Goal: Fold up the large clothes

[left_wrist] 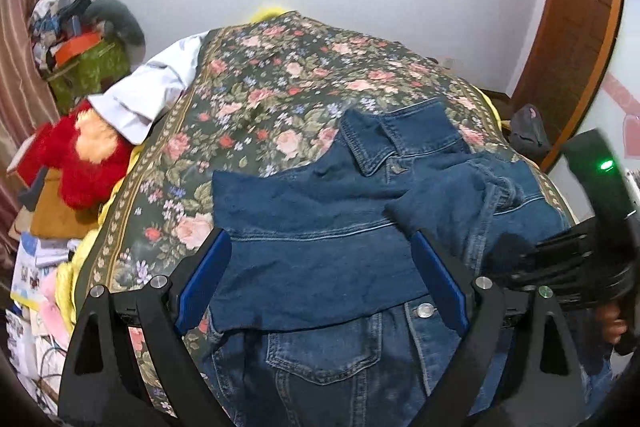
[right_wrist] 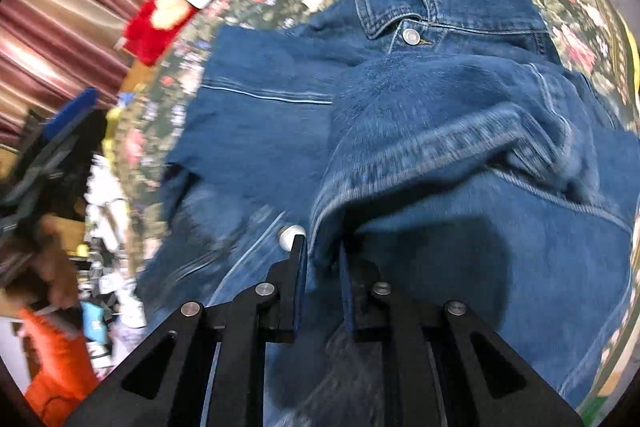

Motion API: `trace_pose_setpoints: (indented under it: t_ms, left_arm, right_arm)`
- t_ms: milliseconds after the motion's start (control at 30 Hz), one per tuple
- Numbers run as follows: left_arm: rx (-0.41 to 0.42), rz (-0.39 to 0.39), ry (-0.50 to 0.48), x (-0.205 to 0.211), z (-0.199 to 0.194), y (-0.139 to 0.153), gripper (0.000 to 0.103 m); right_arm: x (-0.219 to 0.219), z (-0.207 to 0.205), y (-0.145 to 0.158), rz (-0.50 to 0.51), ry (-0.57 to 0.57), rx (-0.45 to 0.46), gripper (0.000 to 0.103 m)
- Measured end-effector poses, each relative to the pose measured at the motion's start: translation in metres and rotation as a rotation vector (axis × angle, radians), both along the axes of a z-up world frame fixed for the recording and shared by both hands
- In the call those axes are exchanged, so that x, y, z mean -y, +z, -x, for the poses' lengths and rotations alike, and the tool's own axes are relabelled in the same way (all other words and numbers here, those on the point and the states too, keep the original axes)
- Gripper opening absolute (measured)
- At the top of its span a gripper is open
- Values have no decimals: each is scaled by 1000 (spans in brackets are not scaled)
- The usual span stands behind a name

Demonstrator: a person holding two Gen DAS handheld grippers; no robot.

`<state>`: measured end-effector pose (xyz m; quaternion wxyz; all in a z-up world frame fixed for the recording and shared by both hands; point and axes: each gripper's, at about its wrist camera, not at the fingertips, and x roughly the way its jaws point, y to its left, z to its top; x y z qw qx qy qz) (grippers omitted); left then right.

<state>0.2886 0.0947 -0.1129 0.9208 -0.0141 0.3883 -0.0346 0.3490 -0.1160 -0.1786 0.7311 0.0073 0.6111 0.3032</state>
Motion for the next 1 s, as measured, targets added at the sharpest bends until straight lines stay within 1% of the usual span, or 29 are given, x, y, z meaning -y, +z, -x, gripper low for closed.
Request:
trace_pose_setpoints:
  t_ms: [100, 167, 267, 367, 433, 500, 567, 633, 700, 767, 800, 833, 867, 967, 1000]
  left_arm:
    - [8, -23, -27, 15, -3, 7, 92]
    - [8, -34, -52, 28, -8, 10, 92]
    - [-1, -52, -105, 53, -19, 11, 92]
    - [-22, -92, -173, 87, -36, 4, 92]
    - [-55, -106, -213, 106, -47, -6, 92]
    - [-103, -121, -258, 127, -61, -22, 92]
    - [-149, -155, -296, 146, -73, -41, 92]
    - [-183, -227, -311, 165, -84, -63, 92]
    - [-204, -314, -288, 177, -95, -85, 92]
    - [-203, -373, -266, 181, -101, -96, 92]
    - [-186, -385, -262, 181, -102, -97, 92]
    - [-161, -390, -246, 177, -103, -96, 91]
    - [-140, -395, -215, 170, -104, -93, 91]
    - [-129, -356, -143, 141, -109, -82, 91]
    - [-133, -335, -111, 125, -111, -78, 91]
  right_arm:
    - [20, 8, 24, -19, -5, 62, 12]
    - [41, 14, 42, 0, -31, 151, 12]
    - [72, 18, 66, 57, -92, 282, 12]
    - [105, 17, 81, 148, -161, 407, 12]
    - [122, 12, 83, 191, -191, 439, 12]
    - [135, 6, 79, 227, -210, 450, 12]
    - [145, -2, 66, 245, -217, 435, 12]
    - [146, -12, 46, 260, -225, 404, 12]
    - [147, -23, 17, 305, -236, 376, 12]
    - [146, -31, -11, 351, -226, 340, 12]
    - [147, -33, -23, 358, -224, 322, 12]
    - [151, -34, -32, 327, -227, 316, 12]
    - [154, -32, -33, 299, -231, 324, 12]
    - [169, -31, -33, 232, -242, 320, 12]
    - [175, -32, -33, 212, -254, 306, 16]
